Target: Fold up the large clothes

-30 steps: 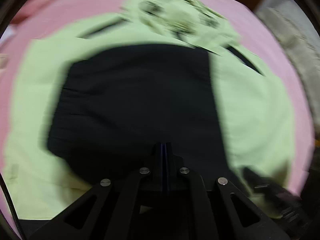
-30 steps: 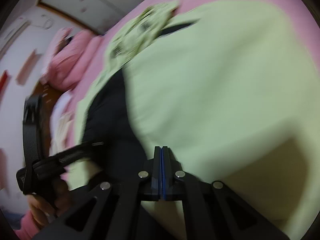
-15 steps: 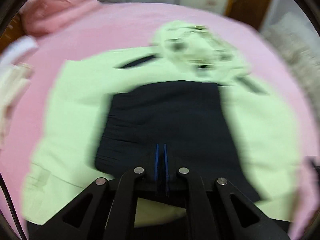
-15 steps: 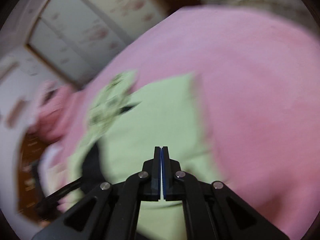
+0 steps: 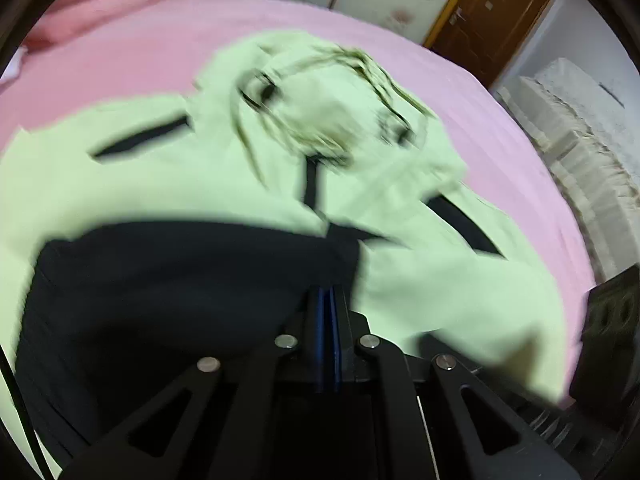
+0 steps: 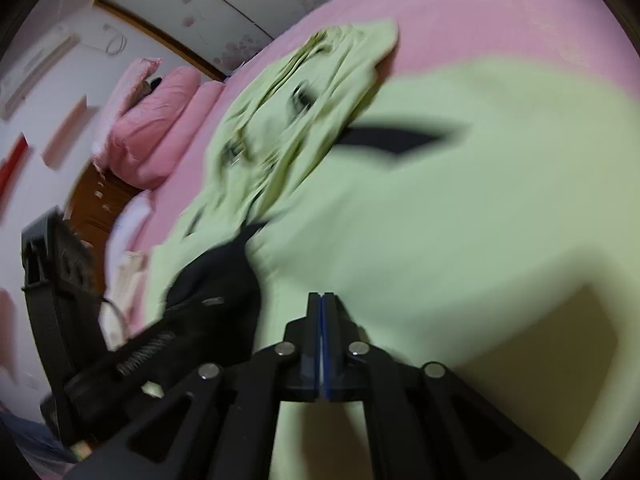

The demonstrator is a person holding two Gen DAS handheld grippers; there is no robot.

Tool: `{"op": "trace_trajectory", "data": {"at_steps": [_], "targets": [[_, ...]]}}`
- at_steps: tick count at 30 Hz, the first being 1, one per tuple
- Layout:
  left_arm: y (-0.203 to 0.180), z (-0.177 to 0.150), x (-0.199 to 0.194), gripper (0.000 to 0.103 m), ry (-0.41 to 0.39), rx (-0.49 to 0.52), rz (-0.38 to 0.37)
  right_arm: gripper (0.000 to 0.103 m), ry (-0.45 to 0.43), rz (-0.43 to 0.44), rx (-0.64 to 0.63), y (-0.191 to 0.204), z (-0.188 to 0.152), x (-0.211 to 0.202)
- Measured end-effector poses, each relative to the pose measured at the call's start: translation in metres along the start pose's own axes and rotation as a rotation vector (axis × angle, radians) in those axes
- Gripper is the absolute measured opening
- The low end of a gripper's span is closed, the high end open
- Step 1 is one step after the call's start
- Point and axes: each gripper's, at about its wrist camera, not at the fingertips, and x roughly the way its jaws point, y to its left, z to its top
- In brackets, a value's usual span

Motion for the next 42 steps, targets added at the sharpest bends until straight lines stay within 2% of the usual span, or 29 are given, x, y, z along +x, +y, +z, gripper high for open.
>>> {"op": "trace_trajectory", "data": {"at_steps": [1, 3, 4, 6, 7, 9, 11, 12, 14, 16, 19, 21, 23, 24, 28, 29, 30, 31, 32, 33, 34, 36, 37, 38, 39, 41, 42], "targets": [[0.011, 0.003, 0.001, 0.001, -0.002, -0.009, -0.008, 0.0, -0.022, -0.026, 0.017, -0.014, 0.006, -0.01], [0.026, 0.009, -0.005, 0.001, -0.02, -0.007, 0.121, 0.0, -0.083, -0.048, 0.094, -0.045, 0.011, -0.034], [0.037, 0.011, -0.009, 0.001, -0.036, -0.006, 0.166, 0.0, -0.136, -0.146, 0.125, -0.061, 0.011, -0.05], [0.065, 0.016, -0.016, 0.001, -0.047, -0.039, 0.198, 0.0, -0.202, -0.256, 0.13, -0.076, 0.007, -0.074], [0.08, 0.018, -0.018, 0.001, -0.046, -0.056, 0.206, 0.0, -0.244, -0.348, 0.15, -0.081, 0.005, -0.087], [0.095, 0.022, -0.021, 0.001, -0.038, -0.078, 0.199, 0.0, -0.264, -0.395, 0.187, -0.086, 0.003, -0.098], [0.097, 0.028, -0.024, 0.001, -0.018, -0.1, 0.201, 0.0, -0.274, -0.411, 0.179, -0.074, 0.003, -0.103], [0.093, 0.032, -0.025, 0.001, -0.015, -0.099, 0.204, 0.003, -0.285, -0.399, 0.16, -0.067, 0.0, -0.109], [0.074, 0.027, -0.038, 0.003, -0.009, -0.084, 0.158, 0.005, -0.273, -0.274, 0.123, -0.036, -0.007, -0.107], [0.047, 0.013, -0.049, 0.007, 0.019, -0.061, 0.078, 0.005, -0.174, -0.118, 0.128, -0.01, -0.02, -0.088], [0.01, -0.011, -0.047, 0.007, 0.078, -0.042, 0.011, 0.005, -0.039, 0.038, 0.18, 0.017, -0.048, -0.051], [-0.005, -0.024, -0.039, 0.007, 0.118, -0.038, 0.0, 0.004, 0.027, 0.008, 0.175, 0.027, -0.061, -0.028], [-0.014, -0.041, -0.029, 0.006, 0.141, -0.004, 0.035, 0.0, 0.035, -0.03, 0.167, 0.026, -0.065, -0.021], [-0.015, -0.045, -0.027, 0.003, 0.128, 0.027, 0.061, 0.0, 0.025, -0.028, 0.173, 0.021, -0.066, -0.026], [0.014, -0.038, -0.03, 0.001, 0.046, 0.044, 0.153, 0.0, -0.114, -0.174, 0.202, -0.029, -0.057, -0.071], [0.027, -0.032, -0.036, 0.001, 0.033, 0.035, 0.202, 0.0, -0.141, -0.27, 0.233, -0.046, -0.056, -0.086], [0.043, -0.028, -0.037, 0.001, 0.023, 0.029, 0.317, 0.0, -0.171, -0.295, 0.261, -0.064, -0.056, -0.103], [0.056, -0.025, -0.039, 0.001, 0.018, 0.017, 0.368, 0.0, -0.186, -0.272, 0.286, -0.071, -0.058, -0.11], [0.074, -0.021, -0.042, 0.001, 0.021, -0.028, 0.321, 0.0, -0.197, -0.289, 0.318, -0.08, -0.057, -0.119], [0.09, -0.018, -0.046, 0.001, 0.029, -0.098, 0.233, 0.0, -0.199, -0.326, 0.323, -0.084, -0.055, -0.128], [0.097, -0.015, -0.049, 0.001, 0.035, -0.139, 0.191, 0.0, -0.195, -0.348, 0.305, -0.081, -0.052, -0.13], [0.096, -0.014, -0.052, 0.001, 0.044, -0.138, 0.195, 0.0, -0.2, -0.368, 0.27, -0.068, -0.053, -0.138], [0.09, -0.014, -0.056, 0.001, 0.043, -0.13, 0.201, 0.003, -0.209, -0.321, 0.253, -0.06, -0.05, -0.14], [0.081, -0.014, -0.062, 0.001, 0.034, -0.131, 0.175, 0.003, -0.214, -0.257, 0.244, -0.05, -0.052, -0.14], [0.069, -0.016, -0.07, 0.001, 0.027, -0.132, 0.116, 0.003, -0.204, -0.163, 0.239, -0.038, -0.056, -0.137], [0.042, -0.023, -0.075, 0.001, 0.036, -0.121, 0.019, 0.003, -0.138, -0.041, 0.24, -0.009, -0.065, -0.112], [0.029, -0.028, -0.078, 0.001, 0.05, -0.108, -0.013, 0.003, -0.075, 0.008, 0.248, 0.006, -0.072, -0.094]]}}
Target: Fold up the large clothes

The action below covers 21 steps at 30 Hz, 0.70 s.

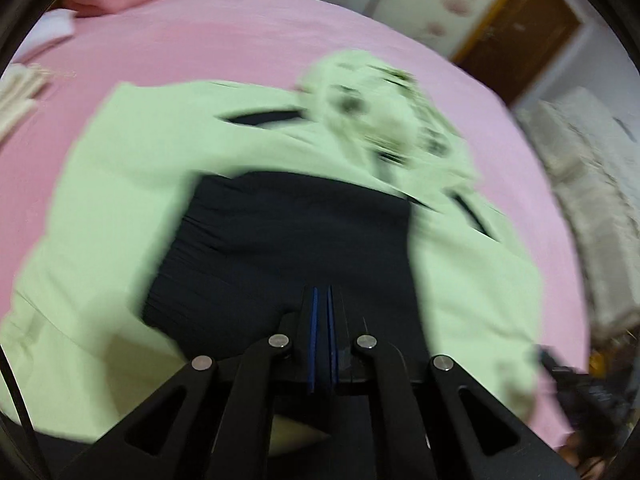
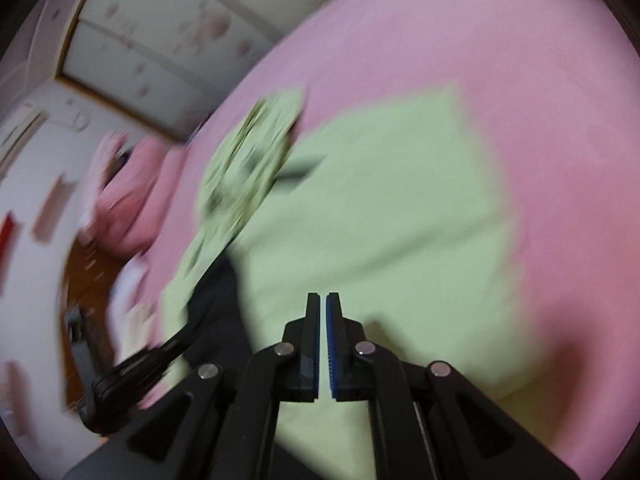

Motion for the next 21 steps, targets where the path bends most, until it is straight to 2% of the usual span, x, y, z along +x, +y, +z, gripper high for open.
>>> {"op": "trace_trajectory", "data": {"at_steps": [1, 4, 7, 9, 11, 13, 16, 17, 19, 21], "targets": [[-0.016, -0.009, 0.002, 0.001, 0.03, 0.021, -0.033, 0.003, 0.037, 0.019, 0.005, 0.005, -0.008, 0.008], [-0.04, -0.03, 0.013, 0.001, 0.096, 0.048, -0.059, 0.003, 0.121, 0.058, 0.021, 0.016, -0.039, 0.036], [-0.037, -0.042, 0.023, 0.001, 0.145, 0.05, -0.01, 0.003, 0.159, 0.026, 0.015, 0.006, -0.048, 0.033], [-0.026, -0.045, 0.019, 0.001, 0.129, 0.079, 0.03, 0.0, 0.148, -0.005, -0.017, 0.001, -0.043, 0.026], [-0.008, -0.038, 0.014, 0.001, 0.104, 0.093, 0.091, 0.0, 0.113, -0.112, -0.068, -0.02, -0.042, 0.003], [0.02, -0.031, 0.006, 0.001, 0.075, 0.073, 0.159, 0.0, 0.07, -0.216, -0.068, -0.049, -0.035, -0.02], [0.058, -0.017, -0.005, 0.001, 0.051, -0.015, 0.219, 0.0, 0.028, -0.221, 0.007, -0.084, -0.024, -0.058], [0.065, -0.014, -0.006, 0.001, 0.052, -0.031, 0.213, 0.0, 0.028, -0.217, 0.007, -0.086, -0.023, -0.061], [0.081, -0.011, -0.007, 0.001, 0.055, -0.115, 0.138, 0.0, 0.034, -0.23, -0.013, -0.084, -0.024, -0.061], [0.084, -0.016, -0.009, 0.001, 0.05, -0.106, 0.141, 0.0, 0.036, -0.274, -0.042, -0.074, -0.023, -0.053]]}}
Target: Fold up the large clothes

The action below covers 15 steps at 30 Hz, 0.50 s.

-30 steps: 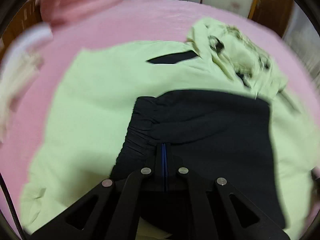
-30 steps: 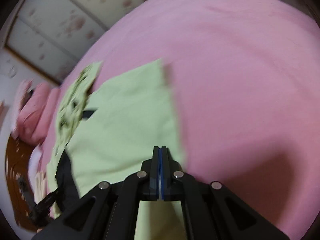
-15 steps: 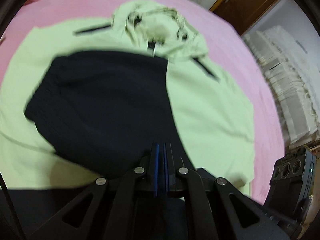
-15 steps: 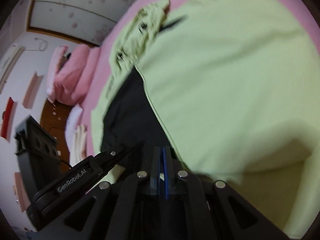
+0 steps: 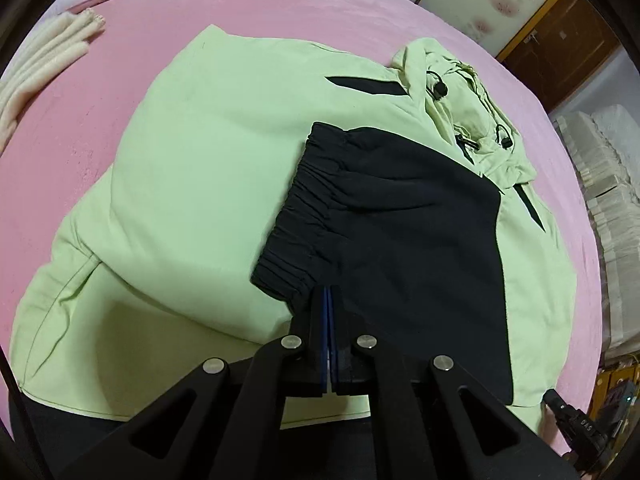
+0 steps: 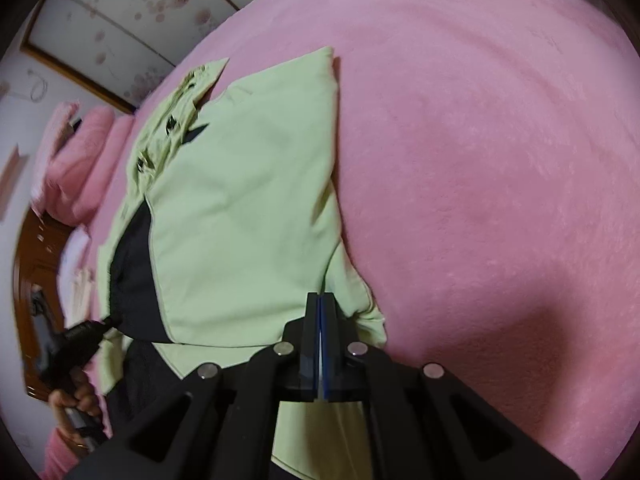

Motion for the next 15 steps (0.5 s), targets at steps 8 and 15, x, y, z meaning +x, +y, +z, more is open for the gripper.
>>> {"op": "trace_trajectory", "data": {"at_steps": [8, 15], "targets": [[-0.011, -0.002, -0.013, 0.002, 0.076, 0.072, 0.086, 0.008, 0.037, -0.046, 0.092, 0.006, 0.001, -0.008], [-0.041, 0.01, -0.033, 0.053, 0.301, 0.172, 0.106, 0.069, 0.131, 0.01, 0.038, 0.051, 0.021, -0.021]]}}
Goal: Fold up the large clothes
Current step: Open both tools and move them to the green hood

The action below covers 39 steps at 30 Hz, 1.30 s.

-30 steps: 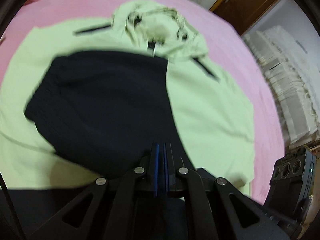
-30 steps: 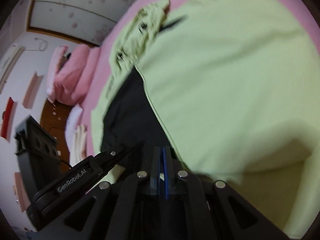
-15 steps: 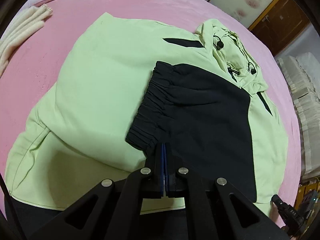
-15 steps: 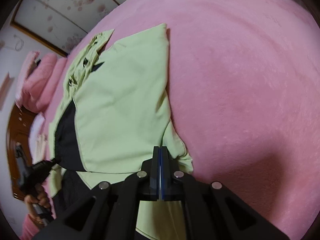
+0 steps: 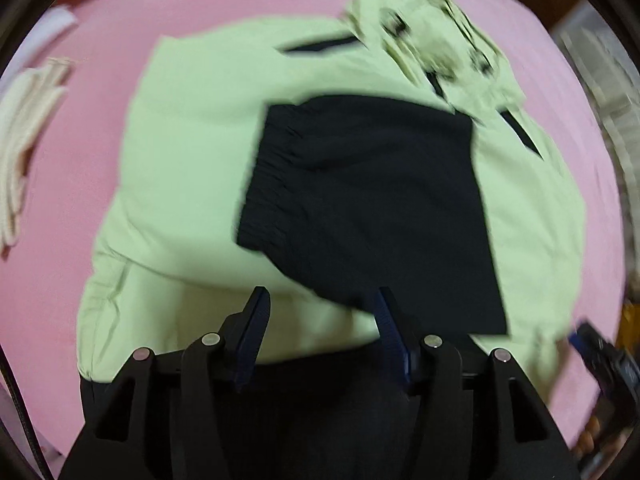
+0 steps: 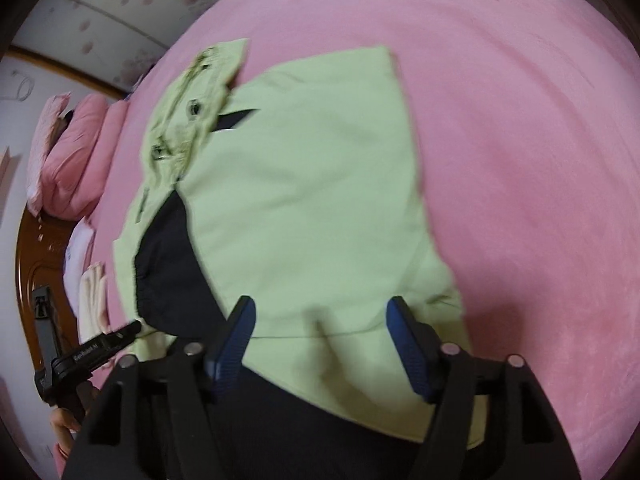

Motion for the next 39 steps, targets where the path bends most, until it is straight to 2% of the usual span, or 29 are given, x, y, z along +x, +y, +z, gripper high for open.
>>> {"op": "trace_trajectory", "data": {"at_steps": [1, 2, 4, 7, 13, 17, 20, 26, 30, 31, 33, 37, 39], "targets": [[-0.006, 0.0, -0.003, 0.057, 0.045, 0.033, -0.001, 0.069, 0.02, 0.012, -0.014, 0.009, 0.003, 0.001], [-0.01, 0.001, -0.006, 0.072, 0.064, 0.055, 0.011, 0.069, 0.044, 0.026, -0.021, 0.018, 0.005, 0.002], [-0.02, 0.002, -0.014, 0.091, 0.091, 0.101, 0.046, 0.069, 0.086, 0.068, -0.021, 0.036, 0.01, 0.005], [-0.034, 0.014, -0.032, 0.092, 0.11, 0.18, 0.081, 0.073, 0.141, 0.113, -0.029, 0.065, 0.022, 0.008], [-0.051, 0.059, -0.073, 0.092, 0.124, 0.282, 0.149, 0.077, 0.18, 0.058, -0.135, 0.121, 0.064, 0.001], [-0.06, 0.106, -0.096, 0.092, 0.051, 0.384, 0.242, 0.077, 0.187, 0.052, -0.168, 0.147, 0.113, -0.002], [-0.064, 0.145, -0.109, 0.092, -0.01, 0.425, 0.307, 0.077, 0.163, 0.069, -0.134, 0.154, 0.156, -0.008], [-0.066, 0.221, -0.126, 0.092, -0.071, 0.391, 0.297, 0.078, 0.029, 0.04, -0.116, 0.162, 0.245, -0.015], [-0.072, 0.257, -0.12, 0.092, -0.094, 0.361, 0.271, 0.079, -0.051, -0.006, -0.153, 0.16, 0.293, 0.002], [-0.074, 0.266, -0.114, 0.092, -0.093, 0.351, 0.25, 0.079, -0.064, 0.003, -0.164, 0.16, 0.3, 0.006], [-0.075, 0.289, -0.097, 0.092, -0.103, 0.329, 0.19, 0.079, -0.073, 0.077, -0.155, 0.15, 0.318, 0.025], [-0.08, 0.32, -0.069, 0.092, -0.227, 0.371, 0.142, 0.079, -0.068, 0.192, -0.026, 0.12, 0.34, 0.065], [-0.079, 0.336, -0.049, 0.092, -0.262, 0.375, 0.108, 0.079, -0.063, 0.224, 0.026, 0.107, 0.349, 0.084]]}}
